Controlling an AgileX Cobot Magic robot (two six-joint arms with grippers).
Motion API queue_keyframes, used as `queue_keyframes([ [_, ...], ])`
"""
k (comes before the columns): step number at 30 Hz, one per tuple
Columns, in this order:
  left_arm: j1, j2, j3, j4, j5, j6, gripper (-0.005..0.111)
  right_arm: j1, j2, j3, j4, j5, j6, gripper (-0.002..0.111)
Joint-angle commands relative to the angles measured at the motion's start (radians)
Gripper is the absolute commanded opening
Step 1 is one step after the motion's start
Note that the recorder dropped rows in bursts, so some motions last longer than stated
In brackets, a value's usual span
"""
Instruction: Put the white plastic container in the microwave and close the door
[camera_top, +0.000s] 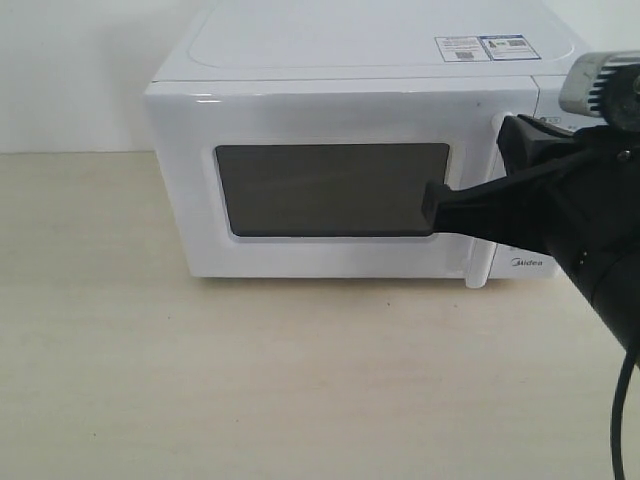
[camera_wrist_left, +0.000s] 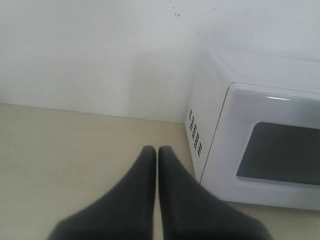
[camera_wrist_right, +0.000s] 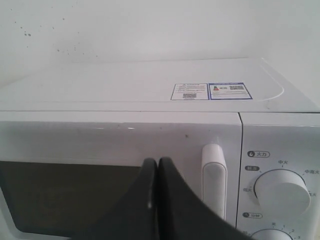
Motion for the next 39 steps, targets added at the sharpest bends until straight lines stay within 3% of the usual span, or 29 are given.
queue_keyframes([
  [1,-0.002,-0.005,0.132,-0.101,-0.161,-0.019,0.004,0.001,-0.005,0.004,-0.003,-0.005,-0.003,0.000],
  [6,-0.036,-0.005,0.264,-0.183,-0.264,0.003,0.004,0.001,-0.005,0.004,-0.003,-0.005,-0.003,0.000],
  [17,-0.047,-0.005,0.373,-0.183,-0.291,0.155,0.004,0.001,-0.005,0.004,-0.003,-0.005,-0.003,0.000],
  [20,-0.047,-0.005,0.377,-0.167,-0.325,0.163,0.004,0.001,-0.005,0.004,-0.003,-0.005,-0.003,0.000],
  [27,-0.047,-0.005,0.377,-0.147,-0.256,0.184,0.004,0.001,-0.005,0.004,-0.003,-0.005,-0.003,0.000],
  [34,-0.105,-0.005,0.377,-0.130,-0.254,0.310,0.004,0.001,-0.005,0.004,-0.003,-0.005,-0.003,0.000],
  [39,-0.106,-0.005,0.377,-0.130,-0.252,0.307,0.004,0.001,-0.005,0.004,-0.003,-0.005,-0.003,0.000],
])
